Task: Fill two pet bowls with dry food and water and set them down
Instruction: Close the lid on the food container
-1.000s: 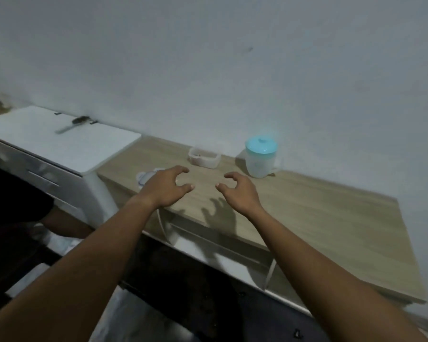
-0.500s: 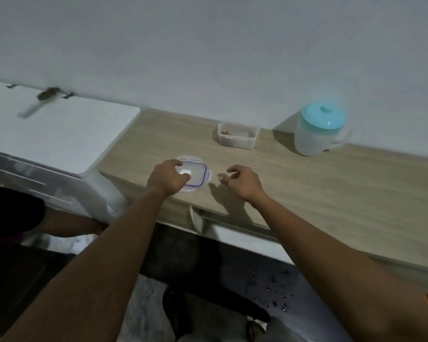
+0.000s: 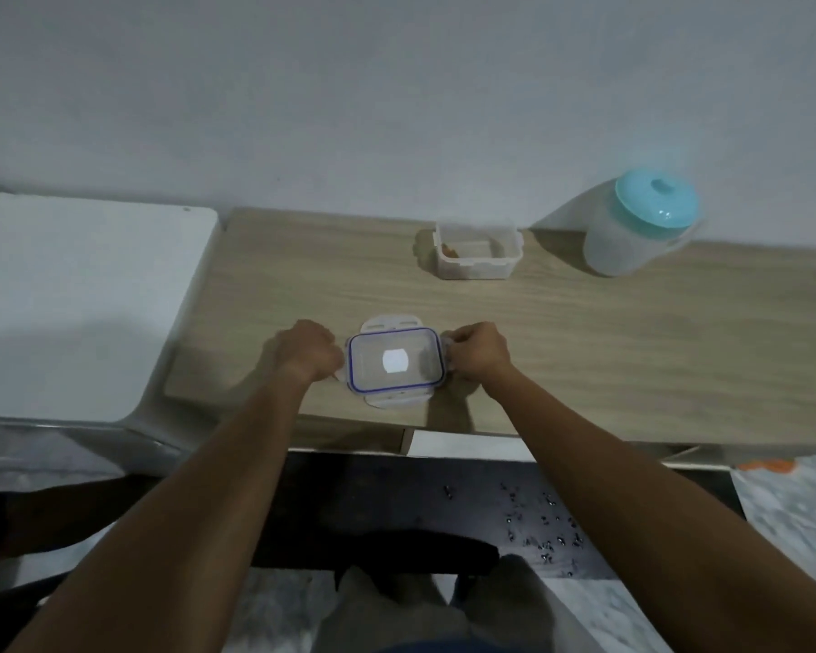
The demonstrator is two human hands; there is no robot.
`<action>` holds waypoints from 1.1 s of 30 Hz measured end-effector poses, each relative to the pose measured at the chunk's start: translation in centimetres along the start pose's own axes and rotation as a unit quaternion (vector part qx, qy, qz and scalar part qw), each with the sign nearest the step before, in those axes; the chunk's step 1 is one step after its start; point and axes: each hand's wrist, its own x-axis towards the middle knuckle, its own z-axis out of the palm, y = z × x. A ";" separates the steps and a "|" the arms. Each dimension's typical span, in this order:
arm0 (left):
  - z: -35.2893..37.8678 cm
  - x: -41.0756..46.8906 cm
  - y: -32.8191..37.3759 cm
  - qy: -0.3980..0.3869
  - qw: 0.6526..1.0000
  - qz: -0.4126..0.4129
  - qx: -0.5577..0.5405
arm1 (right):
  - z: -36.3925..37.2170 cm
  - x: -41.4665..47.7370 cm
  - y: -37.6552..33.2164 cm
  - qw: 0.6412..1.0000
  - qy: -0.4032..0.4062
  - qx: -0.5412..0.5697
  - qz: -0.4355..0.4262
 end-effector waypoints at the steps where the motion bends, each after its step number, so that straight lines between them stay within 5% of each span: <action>1: -0.2 0.6 -0.1 -0.021 1.000 0.007 -0.021 | -0.1 0.2 -0.1 1.000 -0.004 0.024 0.014; 7: -1.2 1.5 1.5 -0.075 0.970 0.008 -0.231 | -3.0 0.5 -1.8 0.988 -0.011 0.152 0.015; 20: -4.2 0.0 8.6 -0.054 0.927 0.116 -0.351 | -11.0 1.5 -4.5 0.946 0.033 0.312 -0.079; 30: -4.7 -1.7 11.3 -0.134 0.819 0.082 -0.552 | -14.1 0.3 -5.5 0.922 0.078 0.350 -0.144; 33: -4.5 -1.7 11.7 -0.099 0.823 0.092 -0.552 | -14.3 -0.1 -5.4 0.925 0.060 0.345 -0.146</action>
